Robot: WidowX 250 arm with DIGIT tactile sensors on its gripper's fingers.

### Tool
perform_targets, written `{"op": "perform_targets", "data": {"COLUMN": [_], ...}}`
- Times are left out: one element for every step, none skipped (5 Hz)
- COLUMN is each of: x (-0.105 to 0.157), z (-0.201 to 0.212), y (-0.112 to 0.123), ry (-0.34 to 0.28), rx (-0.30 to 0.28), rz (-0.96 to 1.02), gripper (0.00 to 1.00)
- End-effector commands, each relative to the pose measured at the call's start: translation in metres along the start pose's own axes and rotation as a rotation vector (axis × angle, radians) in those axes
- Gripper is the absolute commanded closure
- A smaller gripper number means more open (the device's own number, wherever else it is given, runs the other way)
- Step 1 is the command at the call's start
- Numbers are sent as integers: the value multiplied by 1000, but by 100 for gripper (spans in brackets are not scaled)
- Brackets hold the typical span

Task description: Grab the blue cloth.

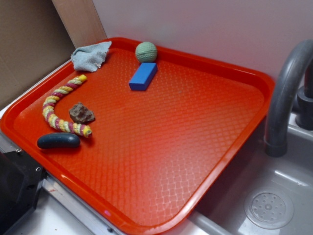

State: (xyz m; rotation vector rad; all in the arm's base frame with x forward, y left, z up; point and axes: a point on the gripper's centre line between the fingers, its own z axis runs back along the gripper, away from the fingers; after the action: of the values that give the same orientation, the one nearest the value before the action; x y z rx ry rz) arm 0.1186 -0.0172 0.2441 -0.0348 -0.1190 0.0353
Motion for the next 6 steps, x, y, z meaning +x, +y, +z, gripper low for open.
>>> {"op": "perform_targets", "data": {"x": [0, 45, 86, 100, 103, 103], "z": [0, -54, -98, -134, -168, -168], "y": [0, 38, 63, 105, 136, 136], "ry": [0, -46, -216, -354, -305, -305], "rx": [0, 38, 119, 235, 342, 342], "rz": [0, 246, 484, 716, 856, 856], "gripper": [0, 0, 0, 0, 0, 0]}}
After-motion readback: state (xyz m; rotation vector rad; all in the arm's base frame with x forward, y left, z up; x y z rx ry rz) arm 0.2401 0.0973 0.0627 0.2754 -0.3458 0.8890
